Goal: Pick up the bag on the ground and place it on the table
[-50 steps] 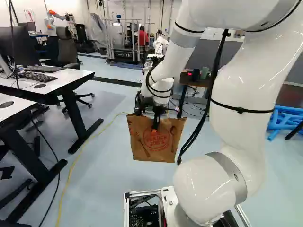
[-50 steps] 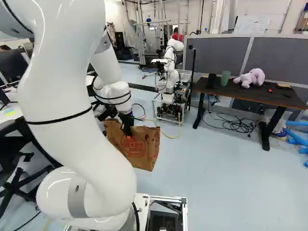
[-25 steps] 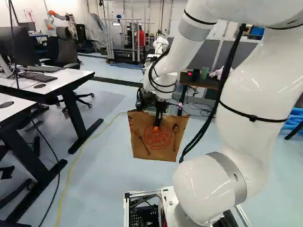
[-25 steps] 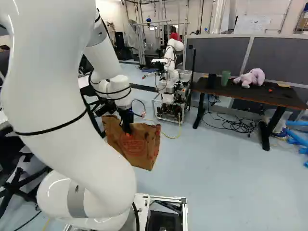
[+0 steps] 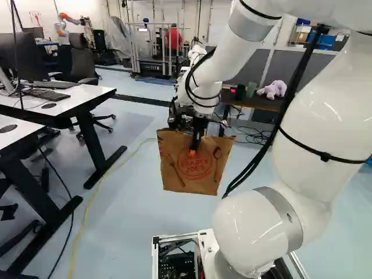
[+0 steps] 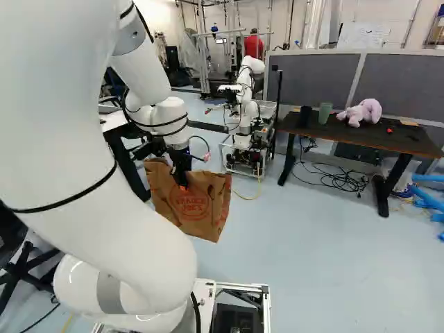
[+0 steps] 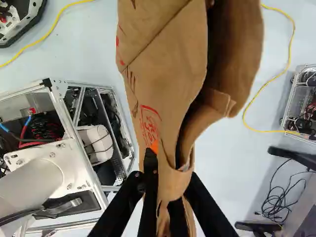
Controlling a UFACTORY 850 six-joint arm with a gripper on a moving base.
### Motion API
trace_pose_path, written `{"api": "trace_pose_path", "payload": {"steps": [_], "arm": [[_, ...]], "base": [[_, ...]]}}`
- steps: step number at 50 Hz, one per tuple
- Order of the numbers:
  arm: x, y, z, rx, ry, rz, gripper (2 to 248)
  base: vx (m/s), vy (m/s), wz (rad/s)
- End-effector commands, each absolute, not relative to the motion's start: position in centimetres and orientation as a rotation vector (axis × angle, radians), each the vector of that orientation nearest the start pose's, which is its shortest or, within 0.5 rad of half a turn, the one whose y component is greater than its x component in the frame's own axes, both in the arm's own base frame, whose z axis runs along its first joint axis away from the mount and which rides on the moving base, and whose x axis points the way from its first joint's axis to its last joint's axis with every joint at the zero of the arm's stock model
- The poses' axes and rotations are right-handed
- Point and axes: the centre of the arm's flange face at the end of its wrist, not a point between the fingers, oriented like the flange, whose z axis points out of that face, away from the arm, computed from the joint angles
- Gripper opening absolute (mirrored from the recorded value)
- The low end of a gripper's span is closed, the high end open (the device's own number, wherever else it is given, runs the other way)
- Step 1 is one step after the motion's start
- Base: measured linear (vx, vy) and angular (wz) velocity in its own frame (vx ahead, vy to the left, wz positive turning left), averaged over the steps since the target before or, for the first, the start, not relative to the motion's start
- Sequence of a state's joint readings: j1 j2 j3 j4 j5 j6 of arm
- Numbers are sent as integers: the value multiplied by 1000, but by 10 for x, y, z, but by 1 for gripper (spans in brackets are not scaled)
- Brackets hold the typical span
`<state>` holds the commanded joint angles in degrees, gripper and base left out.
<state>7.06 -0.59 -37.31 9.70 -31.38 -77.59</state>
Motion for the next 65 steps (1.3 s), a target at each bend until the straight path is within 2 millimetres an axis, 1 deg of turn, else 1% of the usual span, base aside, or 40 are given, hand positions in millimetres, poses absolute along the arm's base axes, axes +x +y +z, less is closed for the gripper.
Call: {"api": "trace_pose_path", "payload": {"steps": [11, 42, 65], "arm": [[386, 53, 429, -2452, -1953, -249, 21], [394, 43, 473, -2454, -2111, -332, 21], [397, 33, 503, -2467, -2104, -309, 21]], "base": [[0, 0, 0], [0, 0, 0], [0, 0, 0]]}}
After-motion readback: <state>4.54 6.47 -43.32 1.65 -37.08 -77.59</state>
